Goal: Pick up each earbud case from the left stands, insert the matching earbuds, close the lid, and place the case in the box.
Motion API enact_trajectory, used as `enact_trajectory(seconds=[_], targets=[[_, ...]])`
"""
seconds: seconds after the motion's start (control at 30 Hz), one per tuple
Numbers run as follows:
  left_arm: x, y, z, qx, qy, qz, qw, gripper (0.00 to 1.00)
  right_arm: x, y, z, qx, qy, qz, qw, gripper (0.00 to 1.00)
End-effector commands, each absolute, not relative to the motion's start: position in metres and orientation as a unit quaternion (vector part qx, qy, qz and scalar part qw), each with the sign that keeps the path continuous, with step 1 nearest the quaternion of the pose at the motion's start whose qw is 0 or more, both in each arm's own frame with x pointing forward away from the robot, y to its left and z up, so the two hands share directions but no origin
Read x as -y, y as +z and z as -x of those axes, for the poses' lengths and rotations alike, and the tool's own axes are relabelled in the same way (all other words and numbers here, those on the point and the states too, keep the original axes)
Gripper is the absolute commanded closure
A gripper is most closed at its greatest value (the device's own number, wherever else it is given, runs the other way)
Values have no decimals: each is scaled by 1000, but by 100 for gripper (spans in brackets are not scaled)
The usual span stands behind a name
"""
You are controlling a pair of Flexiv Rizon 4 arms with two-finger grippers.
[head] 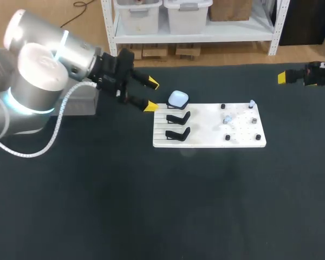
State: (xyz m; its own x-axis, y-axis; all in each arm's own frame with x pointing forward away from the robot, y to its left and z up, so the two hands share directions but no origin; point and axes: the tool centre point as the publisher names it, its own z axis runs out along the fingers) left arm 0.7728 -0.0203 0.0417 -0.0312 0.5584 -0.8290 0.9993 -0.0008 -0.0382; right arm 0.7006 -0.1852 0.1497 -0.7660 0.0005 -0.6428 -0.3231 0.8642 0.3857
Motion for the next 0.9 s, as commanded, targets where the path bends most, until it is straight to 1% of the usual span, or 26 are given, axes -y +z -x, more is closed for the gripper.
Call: enact_trajectory(seconds=[0.03, 0.37, 0.43, 0.8, 0.83, 0.9], targets=[[31, 35, -782, -627, -346, -621, 317, 4, 185, 150, -700, -907, 245, 89, 330, 0], [40, 27, -790, -626, -344, -622, 320, 18, 185, 150, -700, -907, 245, 89, 330, 0], [41, 24, -791, -626, -343, -623, 321, 24, 185, 150, -700, -907, 245, 89, 330, 0], [51, 14, -778, -622, -344, -626, 321, 36, 185, 150, -700, -907, 245, 89, 330, 0], [52, 13, -777, -621, -342, -628, 322, 34, 185, 150, -700, -907, 245, 89, 330, 0], [54, 11, -777, -620, -338, -628, 325, 35, 185, 150, -700, -907, 245, 89, 330, 0]])
